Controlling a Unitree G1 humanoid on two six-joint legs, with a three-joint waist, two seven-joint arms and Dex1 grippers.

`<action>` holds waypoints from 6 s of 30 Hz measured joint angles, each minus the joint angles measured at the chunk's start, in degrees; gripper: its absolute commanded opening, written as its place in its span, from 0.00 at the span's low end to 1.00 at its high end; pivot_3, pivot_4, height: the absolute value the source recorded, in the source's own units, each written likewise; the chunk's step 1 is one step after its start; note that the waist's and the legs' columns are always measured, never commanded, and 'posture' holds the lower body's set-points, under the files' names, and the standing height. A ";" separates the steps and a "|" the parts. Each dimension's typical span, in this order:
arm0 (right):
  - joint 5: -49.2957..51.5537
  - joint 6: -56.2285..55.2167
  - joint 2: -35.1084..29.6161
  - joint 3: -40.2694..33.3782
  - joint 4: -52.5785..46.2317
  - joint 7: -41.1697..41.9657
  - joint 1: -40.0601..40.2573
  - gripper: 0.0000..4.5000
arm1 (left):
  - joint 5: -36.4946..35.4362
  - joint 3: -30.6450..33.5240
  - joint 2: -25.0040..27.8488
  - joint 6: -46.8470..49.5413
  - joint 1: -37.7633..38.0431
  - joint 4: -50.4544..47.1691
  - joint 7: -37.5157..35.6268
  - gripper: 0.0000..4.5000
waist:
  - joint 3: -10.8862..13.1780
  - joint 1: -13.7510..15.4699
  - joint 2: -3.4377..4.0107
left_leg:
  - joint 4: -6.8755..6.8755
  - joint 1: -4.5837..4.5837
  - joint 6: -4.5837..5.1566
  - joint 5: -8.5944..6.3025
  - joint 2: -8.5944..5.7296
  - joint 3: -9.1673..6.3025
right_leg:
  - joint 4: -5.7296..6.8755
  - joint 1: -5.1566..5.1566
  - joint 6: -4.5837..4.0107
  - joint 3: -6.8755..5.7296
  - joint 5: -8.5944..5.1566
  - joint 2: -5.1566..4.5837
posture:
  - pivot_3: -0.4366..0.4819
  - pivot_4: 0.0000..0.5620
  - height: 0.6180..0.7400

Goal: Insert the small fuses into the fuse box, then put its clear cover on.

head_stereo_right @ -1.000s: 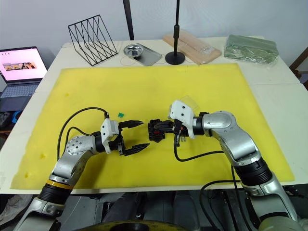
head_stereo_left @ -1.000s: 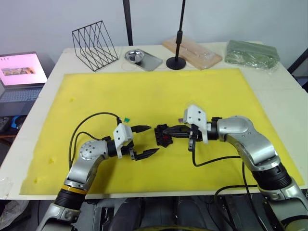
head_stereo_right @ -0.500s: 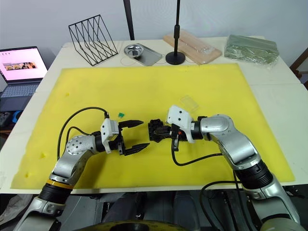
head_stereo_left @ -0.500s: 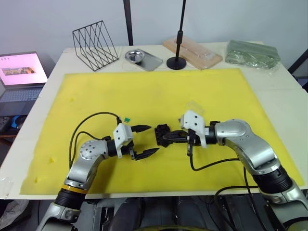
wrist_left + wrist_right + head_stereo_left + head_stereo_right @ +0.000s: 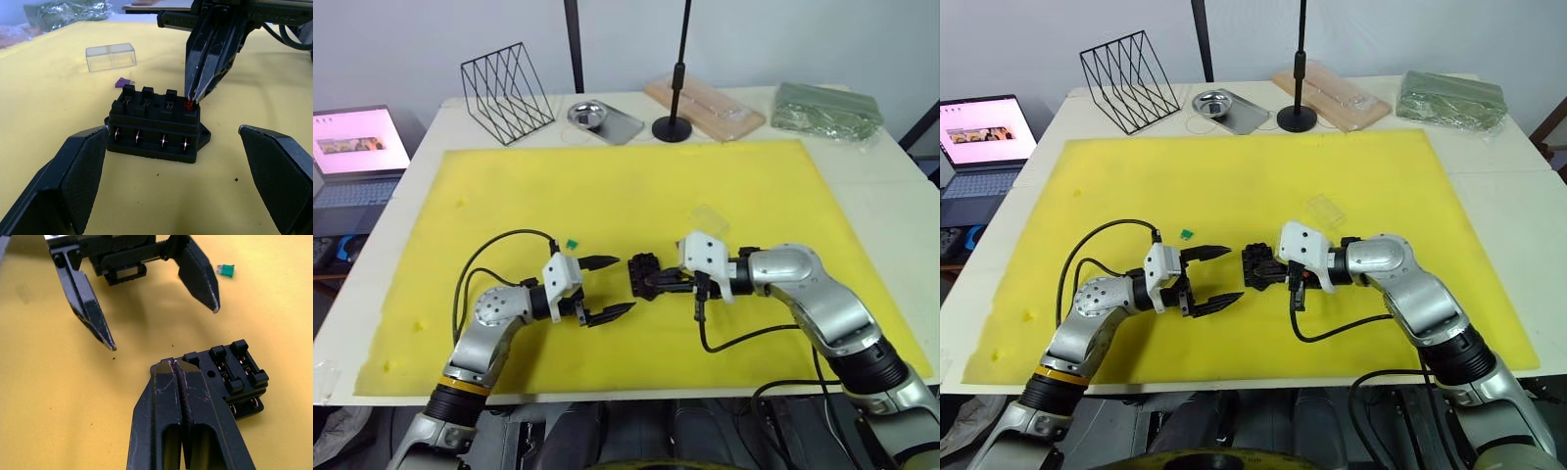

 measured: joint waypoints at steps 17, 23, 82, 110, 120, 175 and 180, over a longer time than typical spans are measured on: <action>-2.47 -4.05 -0.09 1.70 1.87 -0.04 -0.55 0.01 | 0.16 0.01 0.96 -1.28 0.76 1.81 -0.84 1.00 | -0.22 0.00 0.00 | 0.02 0.09 0.00 0.00 0.00 0.00 | 0.00 0.12 0.00 0.00 0.00 0.00 | 0.48 0.27 1.00; 4.04 -1.90 0.35 -5.85 2.17 0.21 0.54 0.01 | -1.82 1.10 3.04 -1.16 1.62 1.34 -3.69 1.00 | -0.17 0.01 0.01 | 0.02 -0.03 0.00 0.00 0.00 -0.03 | 0.01 -0.02 -0.01 0.00 0.00 0.00 | 0.48 0.27 1.00; 17.68 11.98 -0.45 -12.53 -16.16 -13.69 -2.02 0.99 | -21.57 7.97 26.91 86.39 -39.55 34.50 -14.07 1.00 | 0.18 -1.50 -0.20 | -0.05 -0.08 -0.17 0.09 0.10 -0.12 | 0.18 -0.17 -0.04 -0.04 0.01 0.28 | 0.48 0.27 1.00; 19.08 14.99 -1.88 -13.74 -17.38 -16.27 -3.70 0.99 | -1.67 -2.35 13.52 67.01 -49.29 61.83 -28.36 1.00 | 0.19 -1.48 -0.25 | 0.15 -0.15 -0.26 0.03 0.17 -0.02 | 0.19 -0.23 -0.08 0.05 0.03 0.43 | 0.48 0.27 1.00; 19.63 16.18 -1.97 -13.74 -17.64 -16.44 -3.86 0.99 | 0.45 2.17 10.90 65.09 -50.09 65.87 -27.10 1.00 | 0.18 -1.15 -0.25 | 0.23 -0.13 -0.24 0.02 0.16 -0.04 | 0.23 -0.15 -0.06 0.02 0.04 0.40 | 0.48 0.27 1.00; 19.08 14.97 -1.90 -13.75 -15.83 -14.67 -4.09 1.00 | -2.83 8.88 12.01 72.40 -37.84 43.00 -22.98 0.01 | 0.04 -1.60 -0.14 | 0.24 -0.10 -0.21 0.00 0.22 -0.06 | 0.37 -0.22 -0.07 0.07 0.06 0.40 | 0.48 0.27 1.00; 19.05 13.88 -1.90 -13.74 -15.29 -13.96 -4.10 1.00 | -8.37 9.03 14.25 79.96 -32.57 31.46 -21.62 0.01 | 0.04 -1.63 -0.14 | 0.23 -0.09 -0.21 0.00 0.22 -0.06 | 0.37 -0.22 -0.07 0.09 0.06 0.39 | 0.48 0.27 1.00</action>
